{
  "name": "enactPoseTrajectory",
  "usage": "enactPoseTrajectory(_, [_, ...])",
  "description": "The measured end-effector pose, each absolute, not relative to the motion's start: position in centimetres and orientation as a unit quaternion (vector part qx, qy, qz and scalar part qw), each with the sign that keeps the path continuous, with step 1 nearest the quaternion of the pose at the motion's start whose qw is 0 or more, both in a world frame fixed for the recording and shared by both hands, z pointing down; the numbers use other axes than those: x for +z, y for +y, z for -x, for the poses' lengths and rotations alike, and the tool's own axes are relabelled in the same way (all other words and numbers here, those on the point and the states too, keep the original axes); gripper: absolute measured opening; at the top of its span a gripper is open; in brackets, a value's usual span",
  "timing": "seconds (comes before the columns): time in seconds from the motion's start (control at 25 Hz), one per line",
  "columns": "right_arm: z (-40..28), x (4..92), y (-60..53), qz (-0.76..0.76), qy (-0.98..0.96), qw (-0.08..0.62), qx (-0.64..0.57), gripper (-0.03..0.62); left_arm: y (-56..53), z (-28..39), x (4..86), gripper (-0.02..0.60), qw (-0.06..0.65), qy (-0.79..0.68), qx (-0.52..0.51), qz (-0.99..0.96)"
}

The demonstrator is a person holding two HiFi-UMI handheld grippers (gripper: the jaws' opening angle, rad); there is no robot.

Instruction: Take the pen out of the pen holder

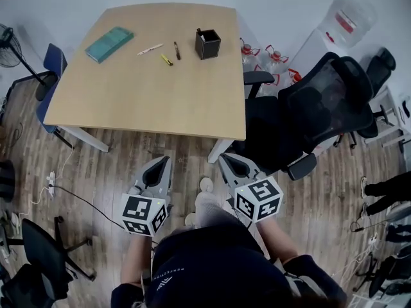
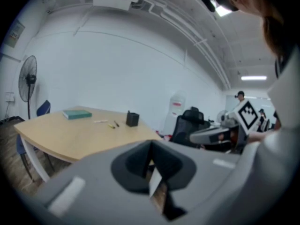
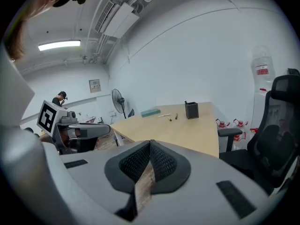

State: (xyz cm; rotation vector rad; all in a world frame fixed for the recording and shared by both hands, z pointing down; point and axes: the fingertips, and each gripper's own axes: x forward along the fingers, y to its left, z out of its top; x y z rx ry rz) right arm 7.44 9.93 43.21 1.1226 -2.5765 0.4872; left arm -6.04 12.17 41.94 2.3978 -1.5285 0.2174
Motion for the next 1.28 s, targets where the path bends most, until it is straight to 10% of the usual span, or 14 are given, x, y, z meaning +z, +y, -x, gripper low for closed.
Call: enactPoseTrajectory(1.28, [-8.4,40.1,-13.0,-0.3,-0.934,0.158,0.111,0.002,-9.3,2.5,39.4,0.005,0.121,-0.572,0.078,-0.807])
